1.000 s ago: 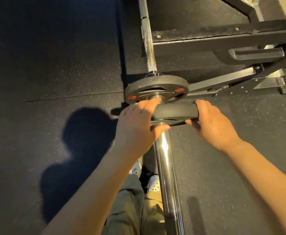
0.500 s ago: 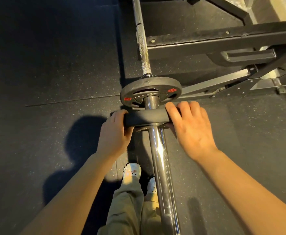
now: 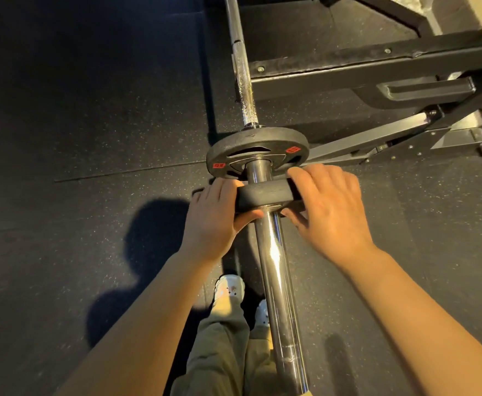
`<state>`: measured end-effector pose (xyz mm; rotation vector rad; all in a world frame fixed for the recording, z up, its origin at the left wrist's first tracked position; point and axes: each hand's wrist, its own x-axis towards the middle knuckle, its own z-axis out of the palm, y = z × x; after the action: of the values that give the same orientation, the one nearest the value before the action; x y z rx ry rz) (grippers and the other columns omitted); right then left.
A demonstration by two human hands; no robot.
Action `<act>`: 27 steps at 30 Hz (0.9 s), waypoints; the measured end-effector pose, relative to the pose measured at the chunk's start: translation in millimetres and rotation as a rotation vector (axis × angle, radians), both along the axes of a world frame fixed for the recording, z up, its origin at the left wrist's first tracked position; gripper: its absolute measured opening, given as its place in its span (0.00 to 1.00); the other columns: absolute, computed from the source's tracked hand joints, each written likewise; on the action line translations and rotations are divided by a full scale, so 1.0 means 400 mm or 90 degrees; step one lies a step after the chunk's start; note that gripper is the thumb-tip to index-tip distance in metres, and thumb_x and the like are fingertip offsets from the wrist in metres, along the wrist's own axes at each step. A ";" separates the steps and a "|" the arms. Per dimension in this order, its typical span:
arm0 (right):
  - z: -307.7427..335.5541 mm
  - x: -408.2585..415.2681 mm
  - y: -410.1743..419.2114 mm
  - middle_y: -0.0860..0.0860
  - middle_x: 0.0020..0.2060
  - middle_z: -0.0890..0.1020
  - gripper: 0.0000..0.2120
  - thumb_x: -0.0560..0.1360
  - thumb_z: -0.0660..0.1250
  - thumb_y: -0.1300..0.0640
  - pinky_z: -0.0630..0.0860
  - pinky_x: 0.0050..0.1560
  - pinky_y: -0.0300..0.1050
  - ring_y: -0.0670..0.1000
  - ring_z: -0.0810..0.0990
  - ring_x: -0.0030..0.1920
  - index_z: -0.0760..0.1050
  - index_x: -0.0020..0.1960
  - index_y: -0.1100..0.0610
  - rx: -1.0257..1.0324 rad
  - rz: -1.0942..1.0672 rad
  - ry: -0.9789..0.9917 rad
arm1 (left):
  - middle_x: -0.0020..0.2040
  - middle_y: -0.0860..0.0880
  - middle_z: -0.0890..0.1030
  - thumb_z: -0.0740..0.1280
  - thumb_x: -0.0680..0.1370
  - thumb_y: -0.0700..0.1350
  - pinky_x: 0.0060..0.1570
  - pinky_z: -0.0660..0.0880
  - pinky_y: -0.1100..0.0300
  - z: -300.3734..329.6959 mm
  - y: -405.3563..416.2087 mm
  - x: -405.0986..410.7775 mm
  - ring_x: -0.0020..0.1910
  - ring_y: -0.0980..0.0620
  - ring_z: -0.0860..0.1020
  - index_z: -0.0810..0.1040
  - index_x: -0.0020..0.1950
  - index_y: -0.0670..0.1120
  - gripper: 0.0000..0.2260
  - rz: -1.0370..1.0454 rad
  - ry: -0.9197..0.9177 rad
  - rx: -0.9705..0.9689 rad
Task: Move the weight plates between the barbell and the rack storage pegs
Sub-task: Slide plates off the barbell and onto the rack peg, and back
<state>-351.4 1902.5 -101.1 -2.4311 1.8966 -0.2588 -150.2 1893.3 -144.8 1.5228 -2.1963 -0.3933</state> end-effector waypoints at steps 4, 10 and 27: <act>-0.050 -0.061 -0.008 0.58 0.55 0.75 0.32 0.66 0.77 0.50 0.69 0.53 0.58 0.62 0.74 0.56 0.69 0.64 0.59 0.133 -0.114 0.009 | 0.47 0.44 0.79 0.55 0.77 0.66 0.43 0.72 0.60 -0.005 0.009 0.033 0.43 0.48 0.78 0.74 0.57 0.40 0.30 0.007 0.016 0.020; -0.086 -0.069 -0.014 0.61 0.43 0.75 0.19 0.70 0.74 0.57 0.71 0.38 0.56 0.64 0.76 0.40 0.71 0.54 0.64 0.080 -0.114 0.003 | 0.52 0.45 0.78 0.63 0.74 0.61 0.47 0.71 0.61 -0.030 0.007 0.054 0.48 0.50 0.77 0.73 0.60 0.41 0.26 0.030 0.053 0.136; -0.008 -0.121 -0.051 0.46 0.50 0.75 0.30 0.72 0.45 0.29 0.64 0.58 0.45 0.51 0.68 0.57 0.75 0.57 0.45 0.373 -0.144 -0.331 | 0.26 0.55 0.71 0.59 0.79 0.48 0.26 0.60 0.65 0.020 -0.062 -0.116 0.23 0.58 0.66 0.77 0.33 0.46 0.16 0.117 0.138 -0.091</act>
<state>-399.7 1882.1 -104.4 -1.5900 1.6946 -0.2627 -196.6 1868.6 -136.9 1.5130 -1.8609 -0.3182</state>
